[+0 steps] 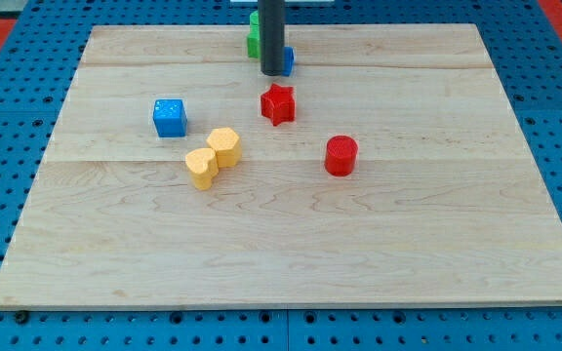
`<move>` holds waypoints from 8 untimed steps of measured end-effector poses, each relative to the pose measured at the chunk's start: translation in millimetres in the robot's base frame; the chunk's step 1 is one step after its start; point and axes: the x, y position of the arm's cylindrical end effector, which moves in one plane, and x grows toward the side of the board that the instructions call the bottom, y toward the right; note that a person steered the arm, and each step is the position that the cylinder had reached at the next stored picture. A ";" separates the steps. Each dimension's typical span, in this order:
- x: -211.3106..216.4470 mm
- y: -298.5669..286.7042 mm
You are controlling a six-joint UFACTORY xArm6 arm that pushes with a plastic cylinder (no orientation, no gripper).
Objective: Place the red star above the red circle
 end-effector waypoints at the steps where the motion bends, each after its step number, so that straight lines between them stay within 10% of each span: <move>1: 16.2 -0.3; 8: 10.5 6.3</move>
